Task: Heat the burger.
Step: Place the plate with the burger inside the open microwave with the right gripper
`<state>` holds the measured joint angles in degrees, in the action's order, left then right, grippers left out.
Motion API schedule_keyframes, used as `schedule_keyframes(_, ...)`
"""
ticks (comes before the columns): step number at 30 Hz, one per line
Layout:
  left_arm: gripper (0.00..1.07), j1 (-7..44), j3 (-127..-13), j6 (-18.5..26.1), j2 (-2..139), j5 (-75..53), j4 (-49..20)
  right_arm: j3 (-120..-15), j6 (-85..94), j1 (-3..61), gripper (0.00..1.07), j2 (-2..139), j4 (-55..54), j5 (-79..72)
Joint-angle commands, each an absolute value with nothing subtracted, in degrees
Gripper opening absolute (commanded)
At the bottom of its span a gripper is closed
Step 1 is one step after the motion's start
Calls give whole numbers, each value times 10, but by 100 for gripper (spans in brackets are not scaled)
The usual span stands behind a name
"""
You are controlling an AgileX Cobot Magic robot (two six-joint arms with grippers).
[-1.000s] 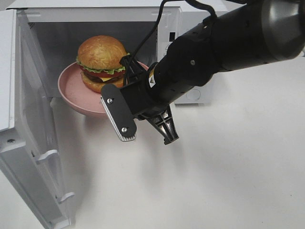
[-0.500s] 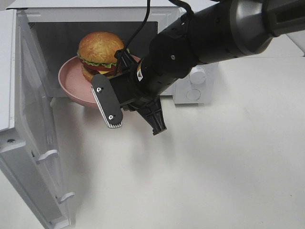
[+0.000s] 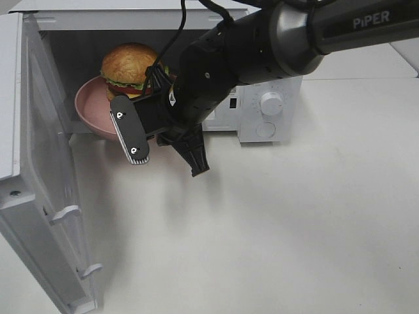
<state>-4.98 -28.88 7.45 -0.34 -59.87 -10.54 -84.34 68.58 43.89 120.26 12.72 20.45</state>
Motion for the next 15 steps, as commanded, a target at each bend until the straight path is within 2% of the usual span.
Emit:
schedule_keyframes(1, 98, -46, -289, 75, -15, -595, -106, -894, 663, 438, 0, 1215, 135, 192)
schedule_keyframes(15, 98, -46, -289, 74, -15, -595, -106, -966, 638, 417, 0, 1249, 169, 213)
